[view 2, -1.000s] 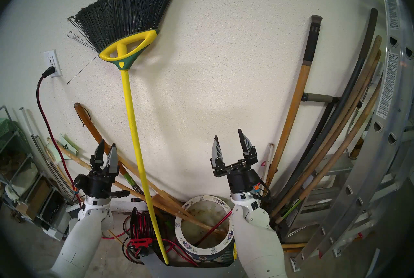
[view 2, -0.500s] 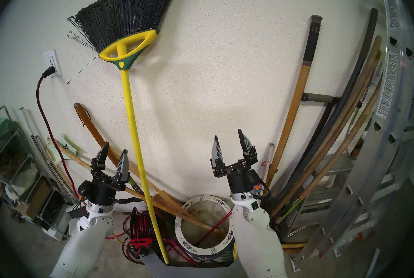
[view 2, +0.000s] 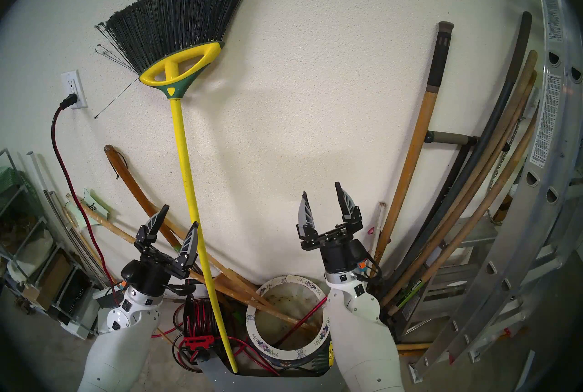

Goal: Take wooden sticks or brooms out of the pot

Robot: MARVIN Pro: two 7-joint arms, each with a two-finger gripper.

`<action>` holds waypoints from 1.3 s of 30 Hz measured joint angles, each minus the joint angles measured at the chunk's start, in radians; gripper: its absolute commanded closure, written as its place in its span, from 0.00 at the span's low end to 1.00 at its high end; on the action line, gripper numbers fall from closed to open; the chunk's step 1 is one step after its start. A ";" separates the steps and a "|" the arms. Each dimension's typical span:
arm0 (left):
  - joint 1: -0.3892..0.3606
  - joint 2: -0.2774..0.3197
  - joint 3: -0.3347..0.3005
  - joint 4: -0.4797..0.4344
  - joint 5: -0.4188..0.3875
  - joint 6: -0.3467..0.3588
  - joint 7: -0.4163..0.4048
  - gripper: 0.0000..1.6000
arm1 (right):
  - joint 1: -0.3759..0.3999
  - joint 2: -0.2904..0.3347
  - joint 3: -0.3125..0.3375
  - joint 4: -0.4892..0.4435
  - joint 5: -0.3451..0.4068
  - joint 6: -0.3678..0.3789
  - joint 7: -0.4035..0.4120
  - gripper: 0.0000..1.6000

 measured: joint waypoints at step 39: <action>-0.033 -0.238 -0.186 -0.111 0.323 0.000 0.003 0.00 | 0.009 -0.002 0.008 0.017 0.070 0.000 0.078 0.00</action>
